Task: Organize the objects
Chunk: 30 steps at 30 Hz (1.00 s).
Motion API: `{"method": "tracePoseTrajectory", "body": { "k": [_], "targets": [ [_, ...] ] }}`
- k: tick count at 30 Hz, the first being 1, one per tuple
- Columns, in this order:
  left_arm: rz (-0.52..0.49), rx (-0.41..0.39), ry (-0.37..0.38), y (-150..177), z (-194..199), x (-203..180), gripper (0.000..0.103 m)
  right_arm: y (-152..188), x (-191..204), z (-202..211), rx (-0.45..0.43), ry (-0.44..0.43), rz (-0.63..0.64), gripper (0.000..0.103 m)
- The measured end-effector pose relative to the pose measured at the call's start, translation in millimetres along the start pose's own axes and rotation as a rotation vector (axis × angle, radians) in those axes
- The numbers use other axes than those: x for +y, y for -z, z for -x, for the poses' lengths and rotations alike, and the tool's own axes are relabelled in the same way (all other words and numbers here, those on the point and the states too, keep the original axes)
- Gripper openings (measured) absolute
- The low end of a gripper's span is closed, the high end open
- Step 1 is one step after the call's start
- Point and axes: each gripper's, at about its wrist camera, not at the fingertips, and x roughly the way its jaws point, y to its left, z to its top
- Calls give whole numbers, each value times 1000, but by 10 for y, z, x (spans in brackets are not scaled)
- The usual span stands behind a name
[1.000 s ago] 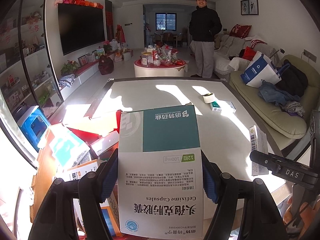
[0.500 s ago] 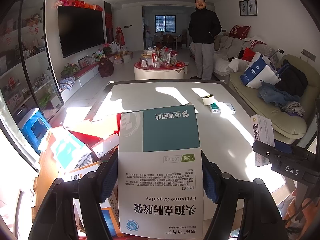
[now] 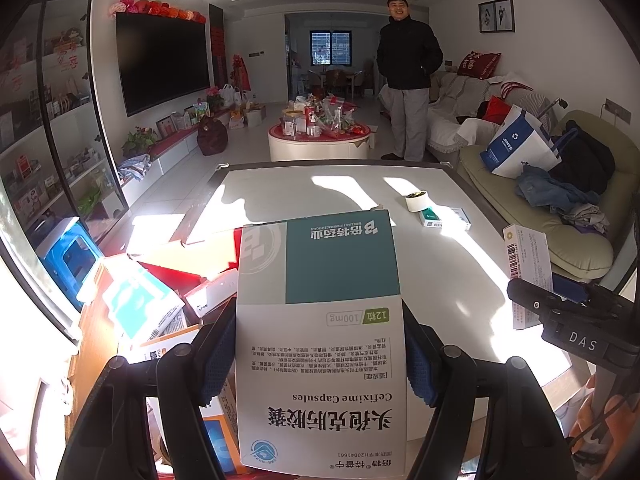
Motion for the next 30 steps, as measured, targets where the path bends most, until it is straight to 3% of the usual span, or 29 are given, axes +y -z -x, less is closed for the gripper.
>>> {"method": "tracePoseTrajectory", "body": {
  "k": [7,16,30],
  "targets": [
    [-1,1,-2,-12,6,14,76,-2,40,12,-10,27,33,73],
    [-56,31,-48,-50,-78,-87,76,37,-31,-17,22,-35,-20,73],
    [-82,32,-79,-67,-130,-136,76,77,-111,-38,43,-57,-48,73]
  ]
}}
